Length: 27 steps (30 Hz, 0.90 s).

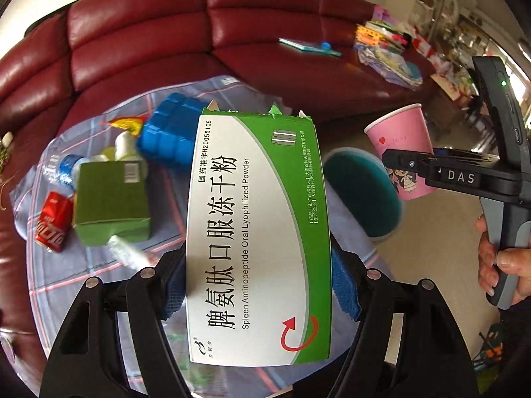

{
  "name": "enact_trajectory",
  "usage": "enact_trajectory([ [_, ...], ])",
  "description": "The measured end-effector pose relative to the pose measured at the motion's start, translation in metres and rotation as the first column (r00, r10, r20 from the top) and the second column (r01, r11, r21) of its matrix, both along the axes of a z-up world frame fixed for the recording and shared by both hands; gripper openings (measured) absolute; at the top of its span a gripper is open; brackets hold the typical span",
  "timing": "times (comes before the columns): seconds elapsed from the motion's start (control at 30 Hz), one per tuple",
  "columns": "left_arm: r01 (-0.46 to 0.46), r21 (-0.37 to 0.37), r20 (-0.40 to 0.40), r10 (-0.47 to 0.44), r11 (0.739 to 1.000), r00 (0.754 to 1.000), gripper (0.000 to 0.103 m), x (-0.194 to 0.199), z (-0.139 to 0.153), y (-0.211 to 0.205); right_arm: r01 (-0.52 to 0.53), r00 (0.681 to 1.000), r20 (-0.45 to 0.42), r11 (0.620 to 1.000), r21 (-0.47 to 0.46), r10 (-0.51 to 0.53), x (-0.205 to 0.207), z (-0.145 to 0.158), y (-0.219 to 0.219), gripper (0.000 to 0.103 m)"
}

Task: Collect trash
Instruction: 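Carry both items over the teal bin and open both tools to drop them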

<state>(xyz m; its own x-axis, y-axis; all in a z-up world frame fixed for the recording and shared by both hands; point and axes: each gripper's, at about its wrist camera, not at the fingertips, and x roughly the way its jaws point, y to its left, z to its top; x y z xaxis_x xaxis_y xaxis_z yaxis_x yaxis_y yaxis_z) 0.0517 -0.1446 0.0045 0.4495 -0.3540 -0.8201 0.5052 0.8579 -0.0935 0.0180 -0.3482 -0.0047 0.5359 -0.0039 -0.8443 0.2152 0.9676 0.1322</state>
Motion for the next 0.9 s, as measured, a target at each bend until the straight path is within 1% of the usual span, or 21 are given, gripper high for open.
enact_trajectory([
  [0.1,0.081,0.001,-0.026,-0.081,0.997,0.996,0.073,0.006,-0.006,-0.044,0.085,0.996,-0.005,0.996,-0.002,-0.085,-0.021,-0.005,-0.048,0.057],
  [0.2,0.154,0.025,-0.043,-0.153,0.988,0.987,0.073,0.011,-0.017,-0.090,0.149,0.989,-0.013,0.989,-0.001,-0.149,-0.040,-0.013,-0.088,0.057],
  [0.27,0.193,0.043,-0.054,-0.191,0.980,0.980,0.073,0.015,-0.025,-0.116,0.179,0.984,-0.023,0.984,0.005,-0.179,-0.050,-0.020,-0.108,0.057],
  [0.4,0.248,0.066,-0.113,-0.240,0.966,0.964,0.073,0.030,-0.049,-0.163,0.224,0.974,-0.044,0.974,0.025,-0.223,-0.064,-0.035,-0.138,0.058],
  [0.5,0.284,0.087,-0.168,-0.267,0.955,0.949,0.073,0.040,-0.069,-0.194,0.250,0.967,-0.062,0.967,0.042,-0.247,-0.068,-0.049,-0.155,0.058],
  [0.63,0.314,0.139,-0.195,-0.284,0.939,0.939,0.073,0.044,-0.093,-0.226,0.270,0.961,-0.086,0.961,0.057,-0.264,-0.074,-0.064,-0.169,0.058],
  [0.7,0.323,0.151,-0.214,-0.288,0.934,0.933,0.073,0.048,-0.104,-0.236,0.272,0.959,-0.097,0.960,0.059,-0.266,-0.073,-0.070,-0.172,0.058],
  [0.8,0.325,0.175,-0.232,-0.282,0.929,0.931,0.073,0.055,-0.117,-0.245,0.278,0.957,-0.106,0.958,0.069,-0.270,-0.071,-0.075,-0.172,0.058],
  [0.9,0.312,0.194,-0.230,-0.266,0.930,0.936,0.075,0.062,-0.125,-0.249,0.277,0.957,-0.113,0.958,0.071,-0.268,-0.067,-0.079,-0.172,0.058],
])
